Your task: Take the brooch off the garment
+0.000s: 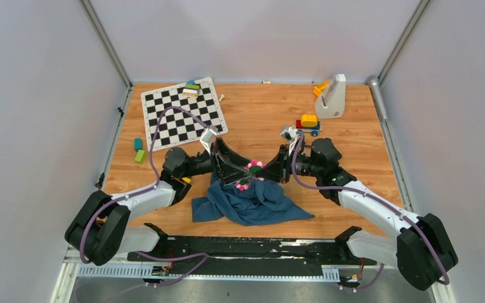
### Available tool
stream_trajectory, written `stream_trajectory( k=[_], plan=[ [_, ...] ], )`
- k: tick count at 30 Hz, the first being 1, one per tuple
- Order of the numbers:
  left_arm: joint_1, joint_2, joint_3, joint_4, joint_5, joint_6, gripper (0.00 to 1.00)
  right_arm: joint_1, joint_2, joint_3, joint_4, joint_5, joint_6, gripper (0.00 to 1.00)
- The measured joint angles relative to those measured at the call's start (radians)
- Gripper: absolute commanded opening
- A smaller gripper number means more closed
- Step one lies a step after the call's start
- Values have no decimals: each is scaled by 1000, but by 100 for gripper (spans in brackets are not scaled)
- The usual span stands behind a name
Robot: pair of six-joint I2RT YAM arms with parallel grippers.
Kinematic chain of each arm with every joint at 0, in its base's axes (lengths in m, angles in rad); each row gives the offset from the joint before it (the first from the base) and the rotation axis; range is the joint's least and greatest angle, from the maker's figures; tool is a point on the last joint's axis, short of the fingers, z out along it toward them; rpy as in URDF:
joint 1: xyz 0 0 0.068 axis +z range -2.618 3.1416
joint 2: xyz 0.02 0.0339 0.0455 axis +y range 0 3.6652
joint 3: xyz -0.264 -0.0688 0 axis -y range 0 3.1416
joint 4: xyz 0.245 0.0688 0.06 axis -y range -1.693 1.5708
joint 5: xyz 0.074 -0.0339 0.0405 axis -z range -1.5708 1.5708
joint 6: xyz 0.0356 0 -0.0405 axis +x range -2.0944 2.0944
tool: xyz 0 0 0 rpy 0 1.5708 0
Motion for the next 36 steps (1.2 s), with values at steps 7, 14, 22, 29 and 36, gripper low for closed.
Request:
stream_trajectory(
  k=[7,14,22,29,36],
  plan=[
    [-26,-110,-39,-158,-87,123,100,0,-58,2,-53,54,23,0],
    [-168,-261,-54,-372,-357,304,98,0,-60,2,-54,75,77,0],
    [-240,-270,-54,-491,-554,413,82,6,-60,2,-54,81,110,0],
    [-246,-241,-51,-523,-603,422,75,7,-59,2,-54,94,114,0],
    [-247,-241,-50,-523,-613,422,83,10,-60,2,-55,109,114,0]
  ],
)
